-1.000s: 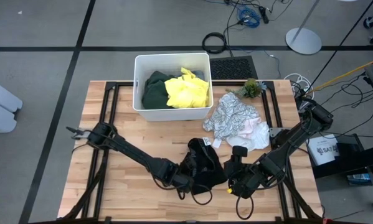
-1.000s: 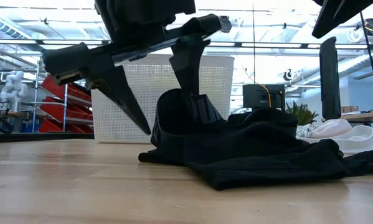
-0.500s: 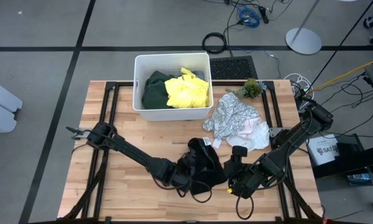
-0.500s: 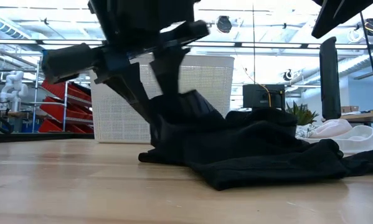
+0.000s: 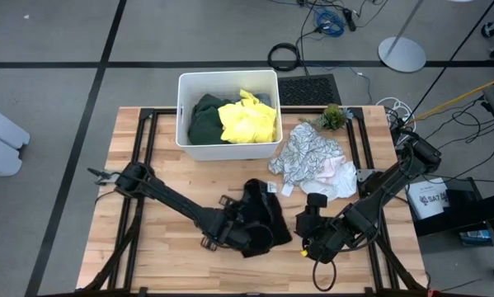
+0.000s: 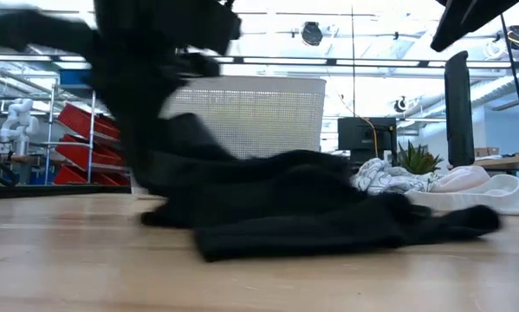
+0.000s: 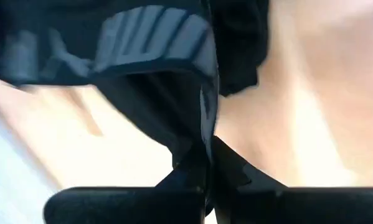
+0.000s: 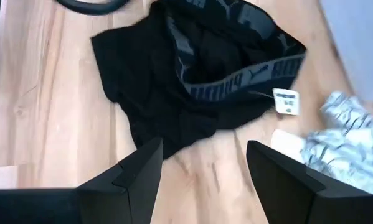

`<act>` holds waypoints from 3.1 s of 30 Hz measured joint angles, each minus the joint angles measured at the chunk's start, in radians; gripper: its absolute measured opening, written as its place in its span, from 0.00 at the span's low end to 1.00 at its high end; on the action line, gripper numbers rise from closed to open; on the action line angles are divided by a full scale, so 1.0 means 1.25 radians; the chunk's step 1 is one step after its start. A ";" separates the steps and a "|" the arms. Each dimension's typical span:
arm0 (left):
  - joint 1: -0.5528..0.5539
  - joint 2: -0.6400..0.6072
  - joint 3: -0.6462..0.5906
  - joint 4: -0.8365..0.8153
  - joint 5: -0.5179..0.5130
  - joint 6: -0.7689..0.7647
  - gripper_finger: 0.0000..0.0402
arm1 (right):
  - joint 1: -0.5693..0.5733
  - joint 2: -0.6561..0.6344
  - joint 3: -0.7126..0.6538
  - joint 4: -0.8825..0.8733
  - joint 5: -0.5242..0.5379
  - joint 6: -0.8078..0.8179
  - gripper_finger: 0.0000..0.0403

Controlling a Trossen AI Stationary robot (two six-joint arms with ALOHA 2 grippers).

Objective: Fold laundry
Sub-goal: Fold the black underwear

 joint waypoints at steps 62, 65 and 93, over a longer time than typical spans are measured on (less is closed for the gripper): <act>0.083 -0.155 0.580 -0.045 0.282 -0.363 0.01 | -0.428 -0.446 -0.388 0.600 -0.631 -0.372 0.44; 0.012 -0.123 0.550 -0.120 0.231 -0.380 0.01 | -0.397 -0.420 -0.388 0.600 -0.607 -0.372 0.44; -0.194 -0.111 -0.259 0.554 0.408 -0.821 0.02 | -0.444 0.273 -0.373 1.164 -0.522 -0.196 0.44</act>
